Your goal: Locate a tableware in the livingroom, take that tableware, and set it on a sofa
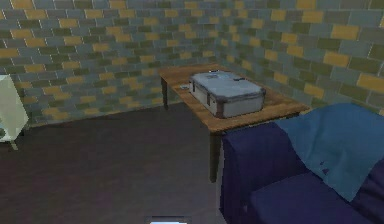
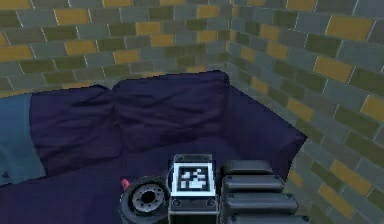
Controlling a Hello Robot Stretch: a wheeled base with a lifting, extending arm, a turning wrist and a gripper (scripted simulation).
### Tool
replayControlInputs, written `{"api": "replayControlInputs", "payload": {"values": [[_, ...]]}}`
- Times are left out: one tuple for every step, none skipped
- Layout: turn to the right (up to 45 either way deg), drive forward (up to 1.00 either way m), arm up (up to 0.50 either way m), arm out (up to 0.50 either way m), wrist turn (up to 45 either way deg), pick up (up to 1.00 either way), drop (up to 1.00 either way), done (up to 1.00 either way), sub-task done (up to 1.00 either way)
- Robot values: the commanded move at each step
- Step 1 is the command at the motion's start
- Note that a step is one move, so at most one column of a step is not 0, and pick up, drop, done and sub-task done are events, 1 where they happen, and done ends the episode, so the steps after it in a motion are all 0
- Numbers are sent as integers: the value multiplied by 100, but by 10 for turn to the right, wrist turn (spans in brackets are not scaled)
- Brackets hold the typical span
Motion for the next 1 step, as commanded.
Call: {"api": "replayControlInputs", "payload": {"values": [[0,0,0,48,0,0,0,0,0]]}}
